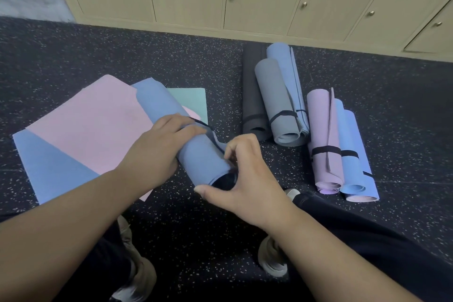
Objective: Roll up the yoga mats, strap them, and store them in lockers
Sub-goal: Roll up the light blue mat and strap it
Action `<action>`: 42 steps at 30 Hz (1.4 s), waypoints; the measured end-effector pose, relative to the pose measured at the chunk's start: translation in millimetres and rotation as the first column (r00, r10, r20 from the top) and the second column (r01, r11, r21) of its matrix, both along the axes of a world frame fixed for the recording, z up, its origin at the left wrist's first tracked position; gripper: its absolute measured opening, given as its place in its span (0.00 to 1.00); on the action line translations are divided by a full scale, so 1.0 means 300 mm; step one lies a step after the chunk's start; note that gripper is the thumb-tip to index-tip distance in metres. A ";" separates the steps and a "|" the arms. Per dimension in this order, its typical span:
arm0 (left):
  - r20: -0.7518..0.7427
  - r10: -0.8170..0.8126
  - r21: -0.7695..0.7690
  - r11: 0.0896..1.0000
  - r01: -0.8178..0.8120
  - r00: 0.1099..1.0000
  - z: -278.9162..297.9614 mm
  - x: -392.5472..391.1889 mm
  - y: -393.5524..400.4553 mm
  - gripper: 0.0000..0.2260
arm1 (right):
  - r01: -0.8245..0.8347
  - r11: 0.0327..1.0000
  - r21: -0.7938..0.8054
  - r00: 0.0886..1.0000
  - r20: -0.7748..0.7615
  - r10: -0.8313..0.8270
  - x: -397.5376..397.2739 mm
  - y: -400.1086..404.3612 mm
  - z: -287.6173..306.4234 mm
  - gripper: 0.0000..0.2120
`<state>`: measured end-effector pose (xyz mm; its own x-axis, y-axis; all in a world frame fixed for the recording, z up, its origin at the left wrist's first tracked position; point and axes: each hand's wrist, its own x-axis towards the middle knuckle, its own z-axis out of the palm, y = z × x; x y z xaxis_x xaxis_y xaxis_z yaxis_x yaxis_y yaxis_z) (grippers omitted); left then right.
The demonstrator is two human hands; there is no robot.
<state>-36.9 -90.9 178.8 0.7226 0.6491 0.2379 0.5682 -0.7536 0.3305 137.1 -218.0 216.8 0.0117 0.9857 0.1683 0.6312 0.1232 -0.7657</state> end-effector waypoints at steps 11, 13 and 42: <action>-0.137 -0.118 0.277 0.949 0.152 0.984 0.028 0.150 -0.060 0.34 | 0.138 0.870 -0.473 0.986 0.152 -0.074 0.021 0.009 -0.035 0.47; -0.117 -0.150 0.287 0.941 0.178 0.982 0.051 0.204 -0.066 0.32 | 0.226 0.876 -0.426 0.971 0.176 -0.164 0.040 0.014 -0.042 0.45; -0.281 -0.193 -0.409 0.910 0.065 0.940 -0.150 0.820 0.040 0.25 | 0.838 0.515 -0.180 0.504 0.616 -0.606 0.854 0.406 -0.410 0.24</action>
<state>209.2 -78.9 133.8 0.8009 0.5385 -0.2617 0.5959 -0.6748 0.4353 393.5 -96.2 93.7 0.7971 0.6025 -0.0410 0.5808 -0.7835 -0.2209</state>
